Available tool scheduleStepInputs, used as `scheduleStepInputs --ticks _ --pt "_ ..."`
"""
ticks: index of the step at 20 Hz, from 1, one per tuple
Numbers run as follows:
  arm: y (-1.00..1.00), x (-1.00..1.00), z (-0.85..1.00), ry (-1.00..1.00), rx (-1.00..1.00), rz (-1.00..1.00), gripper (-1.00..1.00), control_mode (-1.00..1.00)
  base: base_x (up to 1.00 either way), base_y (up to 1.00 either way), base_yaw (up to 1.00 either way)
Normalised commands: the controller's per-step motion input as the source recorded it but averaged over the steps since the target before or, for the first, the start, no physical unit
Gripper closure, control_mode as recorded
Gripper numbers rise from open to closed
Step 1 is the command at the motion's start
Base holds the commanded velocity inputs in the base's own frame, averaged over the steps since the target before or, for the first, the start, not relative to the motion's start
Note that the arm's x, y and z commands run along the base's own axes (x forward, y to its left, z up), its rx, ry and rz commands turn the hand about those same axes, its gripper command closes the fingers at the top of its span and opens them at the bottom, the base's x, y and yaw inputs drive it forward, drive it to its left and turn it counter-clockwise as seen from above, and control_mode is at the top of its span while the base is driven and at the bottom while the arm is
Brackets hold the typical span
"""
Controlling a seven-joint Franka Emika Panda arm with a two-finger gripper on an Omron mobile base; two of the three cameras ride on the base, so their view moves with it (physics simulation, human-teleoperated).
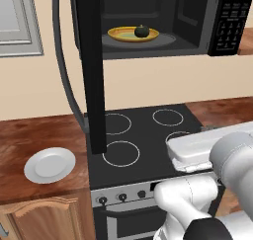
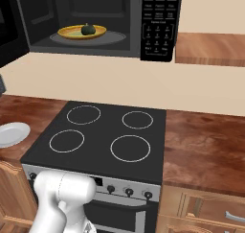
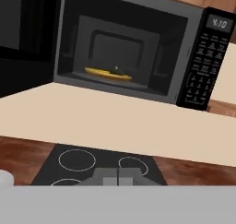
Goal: Pick the squash from the counter and place it in the microwave. Then turn on the microwave.
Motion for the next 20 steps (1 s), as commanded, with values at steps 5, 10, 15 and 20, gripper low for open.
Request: scheduleStepInputs --ticks 5,10,15,20 --pt "0.21 -0.05 -0.4 -0.21 -0.05 0.0 1.0 -1.0 0.0 0.0 0.0" --pt "0.21 0.0 -0.28 -0.25 -0.04 0.0 1.0 -1.0 0.0 0.0 0.0" --pt "0.2 -0.11 -0.33 -0.28 -0.05 0.0 1.0 -1.0 0.0 0.0 0.0" --pt "0.18 -0.2 -0.51 -0.22 -0.06 0.0 1.0 -1.0 0.0 0.0 0.0"
